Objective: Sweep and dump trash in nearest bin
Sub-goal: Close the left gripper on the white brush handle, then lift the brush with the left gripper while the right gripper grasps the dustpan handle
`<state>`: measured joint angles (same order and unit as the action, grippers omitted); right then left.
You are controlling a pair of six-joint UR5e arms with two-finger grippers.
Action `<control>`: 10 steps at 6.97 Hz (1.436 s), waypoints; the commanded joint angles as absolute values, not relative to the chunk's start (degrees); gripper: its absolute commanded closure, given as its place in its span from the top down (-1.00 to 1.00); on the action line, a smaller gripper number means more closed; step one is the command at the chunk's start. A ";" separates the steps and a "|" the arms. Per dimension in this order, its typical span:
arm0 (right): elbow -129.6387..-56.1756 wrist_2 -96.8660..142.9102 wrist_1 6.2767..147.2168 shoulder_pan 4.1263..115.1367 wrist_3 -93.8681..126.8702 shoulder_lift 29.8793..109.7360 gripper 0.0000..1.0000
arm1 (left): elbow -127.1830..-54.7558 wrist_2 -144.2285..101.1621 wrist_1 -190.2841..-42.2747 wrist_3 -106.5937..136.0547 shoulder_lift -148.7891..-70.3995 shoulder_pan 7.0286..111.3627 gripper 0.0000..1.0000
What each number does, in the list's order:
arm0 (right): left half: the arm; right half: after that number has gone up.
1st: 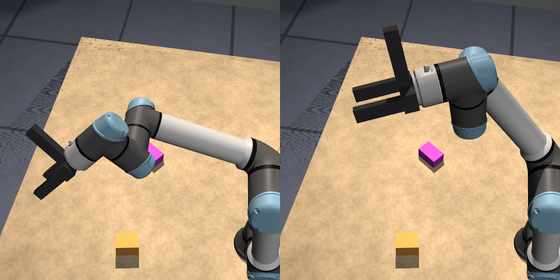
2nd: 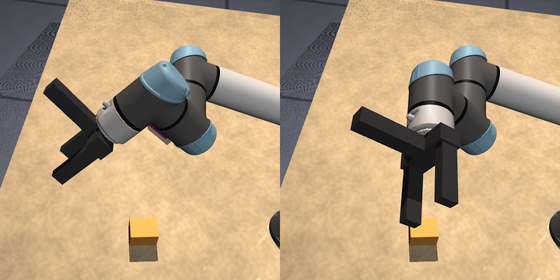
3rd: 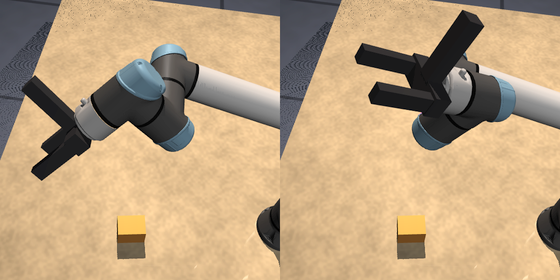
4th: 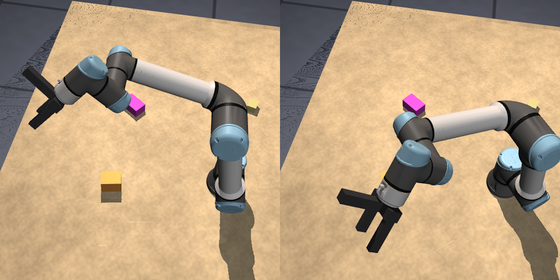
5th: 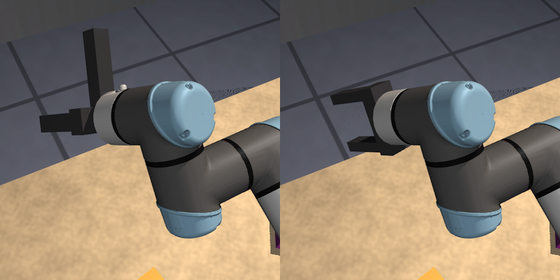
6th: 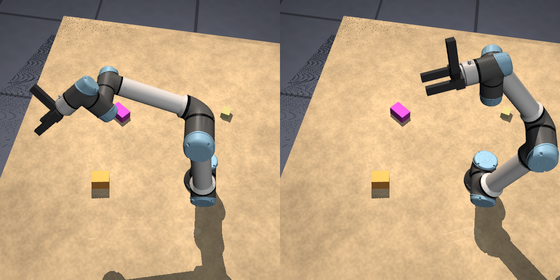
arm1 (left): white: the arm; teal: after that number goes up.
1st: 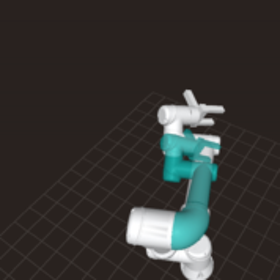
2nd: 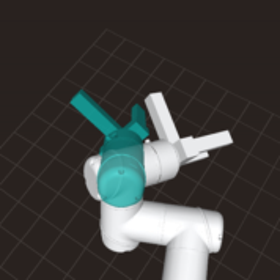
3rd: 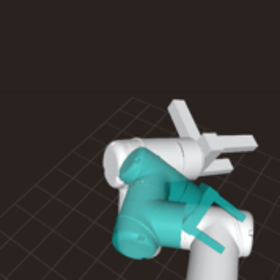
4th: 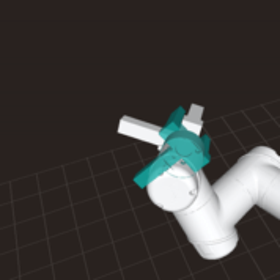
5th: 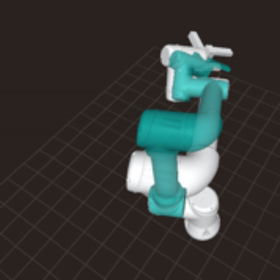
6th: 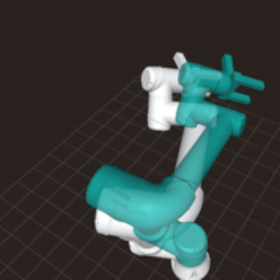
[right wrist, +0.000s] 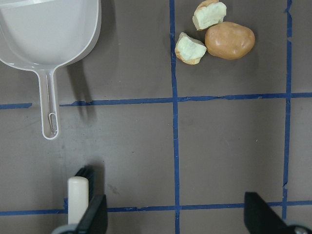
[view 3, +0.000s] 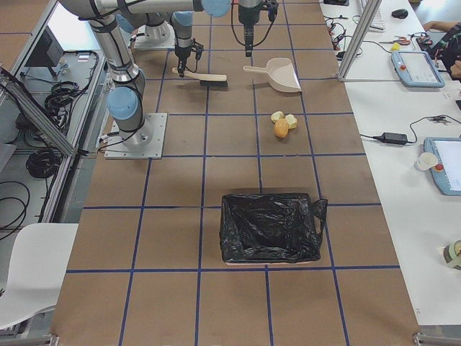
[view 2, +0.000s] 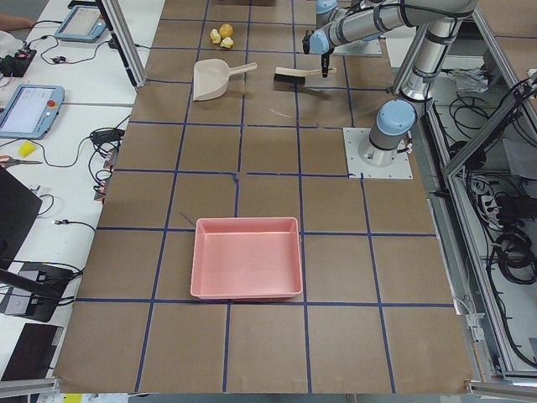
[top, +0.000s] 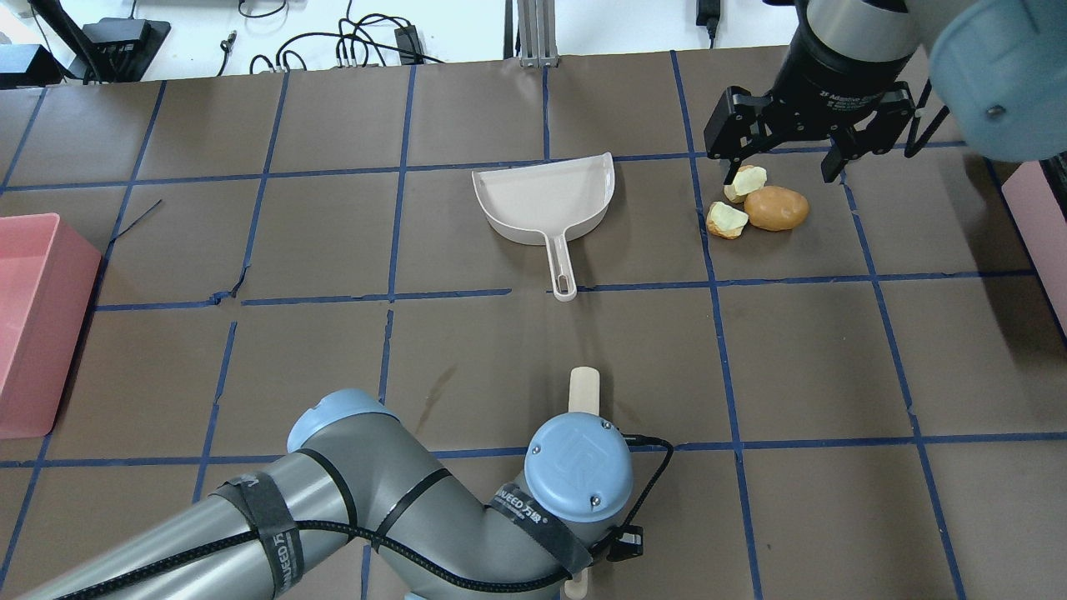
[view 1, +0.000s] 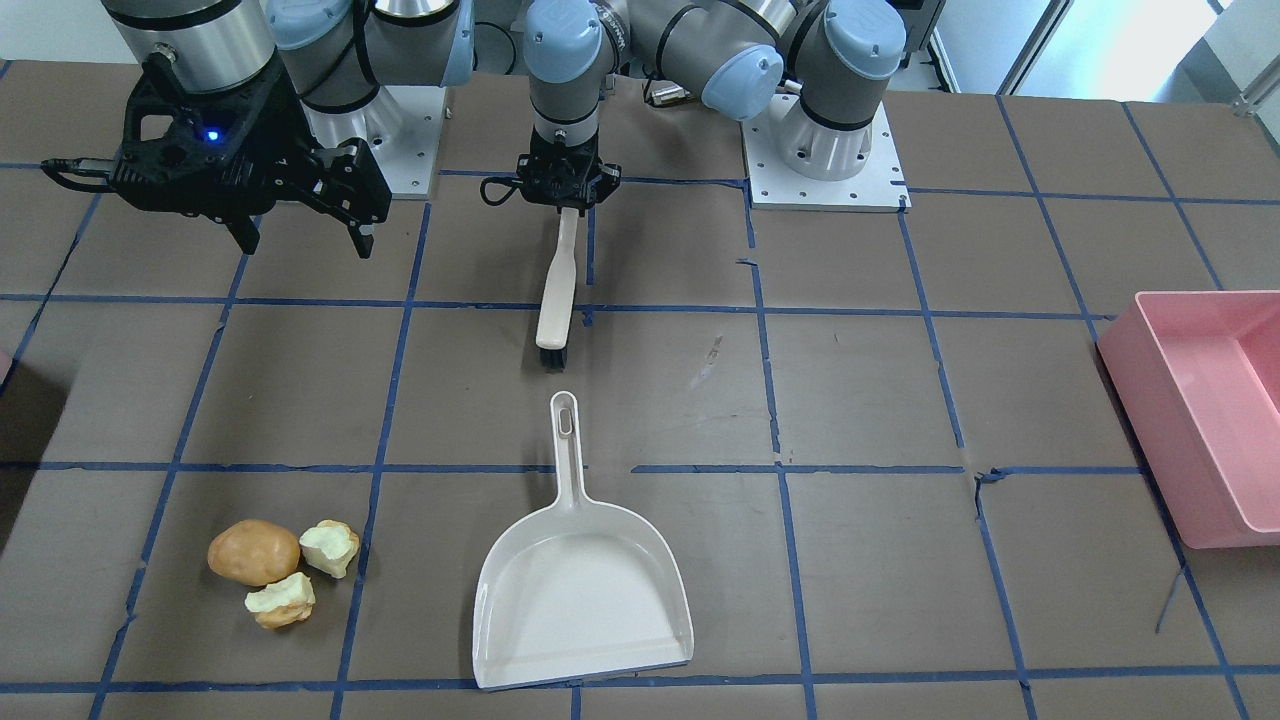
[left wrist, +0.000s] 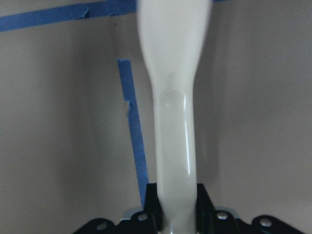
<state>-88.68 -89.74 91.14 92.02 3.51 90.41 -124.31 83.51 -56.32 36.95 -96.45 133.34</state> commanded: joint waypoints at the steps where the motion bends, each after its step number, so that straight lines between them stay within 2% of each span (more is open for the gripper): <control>1: -88.68 -89.74 91.14 92.02 3.52 90.44 1.00 | -123.75 83.58 -56.16 37.26 -95.20 133.33 -1.00; 3: -88.68 -89.65 91.14 92.02 3.60 90.35 1.00 | -123.14 83.93 -60.78 38.23 -90.55 133.25 -1.00; 4: -88.77 -89.13 91.14 92.02 3.60 90.09 1.00 | -120.96 84.20 -68.56 38.41 -87.92 133.07 -1.00; 6: -88.59 -87.20 92.19 93.76 3.69 86.85 1.00 | -112.37 83.85 -84.74 37.19 -84.73 130.63 -1.00; 9: -90.08 -86.66 96.73 97.97 5.71 80.98 1.00 | -97.86 83.50 -107.51 22.13 -84.64 114.94 -1.00; 10: -90.35 -86.83 101.12 101.83 7.11 76.95 1.00 | -96.87 83.32 -110.80 16.49 -84.73 106.52 -1.00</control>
